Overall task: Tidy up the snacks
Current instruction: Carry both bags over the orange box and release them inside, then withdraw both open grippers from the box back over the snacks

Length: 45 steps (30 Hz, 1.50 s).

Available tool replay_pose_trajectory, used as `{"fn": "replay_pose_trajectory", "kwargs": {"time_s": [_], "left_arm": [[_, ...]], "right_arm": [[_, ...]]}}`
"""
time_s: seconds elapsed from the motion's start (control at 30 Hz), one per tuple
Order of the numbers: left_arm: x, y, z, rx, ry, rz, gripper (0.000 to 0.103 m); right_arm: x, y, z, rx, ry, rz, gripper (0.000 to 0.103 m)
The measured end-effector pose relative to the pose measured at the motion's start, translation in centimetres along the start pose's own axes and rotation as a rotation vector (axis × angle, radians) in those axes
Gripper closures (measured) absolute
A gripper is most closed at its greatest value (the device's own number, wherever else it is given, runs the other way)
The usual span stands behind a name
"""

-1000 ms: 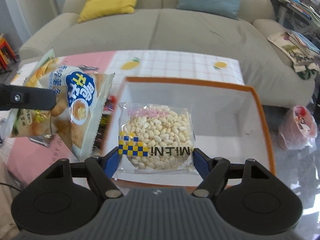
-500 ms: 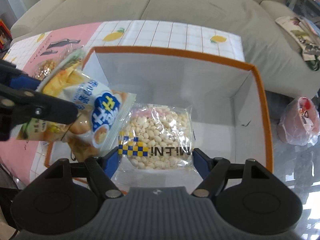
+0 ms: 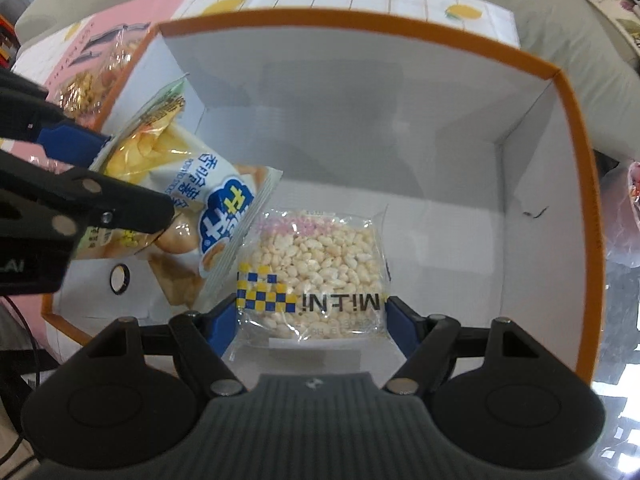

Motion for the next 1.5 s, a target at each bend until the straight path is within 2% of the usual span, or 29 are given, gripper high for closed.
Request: {"fn": "replay_pose_trajectory", "kwargs": {"time_s": [0.2, 0.33, 0.4, 0.47, 0.53, 0.67, 0.77, 0.83, 0.97, 1.1, 1.33, 1.5], "left_arm": [[-0.3, 0.1, 1.4, -0.047, -0.041, 0.016, 0.062], [-0.3, 0.4, 2.2, -0.074, -0.043, 0.023, 0.052], [-0.5, 0.4, 2.3, -0.083, -0.041, 0.013, 0.051], [-0.5, 0.5, 2.2, -0.076, -0.058, 0.021, 0.039], [-0.6, 0.4, 1.9, -0.062, -0.073, 0.029, 0.034], [-1.0, 0.4, 1.1, -0.043, -0.071, 0.019, 0.030], [-1.0, 0.6, 0.2, -0.026, -0.071, 0.020, 0.029], [-1.0, 0.8, -0.4, -0.012, -0.073, 0.025, 0.029], [-0.9, 1.3, -2.0, 0.031, -0.091, 0.040, 0.029], [-1.0, 2.1, -4.1, 0.094, -0.116, 0.045, 0.029], [-1.9, 4.7, -9.0, 0.265, -0.163, 0.029, 0.029], [-3.0, 7.4, -11.6, 0.380, -0.201, -0.001, 0.029]], "right_arm": [[-0.4, -0.3, 1.5, -0.041, -0.001, 0.000, 0.028], [0.1, -0.7, 1.9, -0.053, -0.008, 0.014, 0.026], [0.4, -0.8, 2.1, -0.052, -0.009, 0.023, 0.025], [0.5, -0.8, 2.3, -0.056, -0.017, 0.032, 0.025], [0.8, -0.7, 2.4, -0.060, -0.022, 0.042, 0.024], [0.8, -1.2, 2.6, -0.069, -0.025, 0.070, 0.017], [1.2, -1.3, 2.3, -0.073, 0.003, 0.086, 0.010], [1.3, -1.4, 2.1, -0.073, 0.024, 0.088, 0.010], [1.5, -0.9, 1.0, -0.064, 0.050, 0.104, 0.009], [1.4, -0.5, -1.2, -0.013, 0.056, 0.148, 0.009], [0.7, 0.6, -5.3, 0.123, 0.071, 0.216, 0.009], [-1.6, 1.3, -8.2, 0.232, 0.055, 0.248, 0.009]]}}
Point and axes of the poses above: each gripper's, at about its wrist camera, not at the fingertips, and z roughly the way its jaws point, x to its right, y to its underside, the point moved 10 cm from there along z, roughly the way its jaws point, and after that the axes turned 13 degrees about -x, right-handed, at the moved point
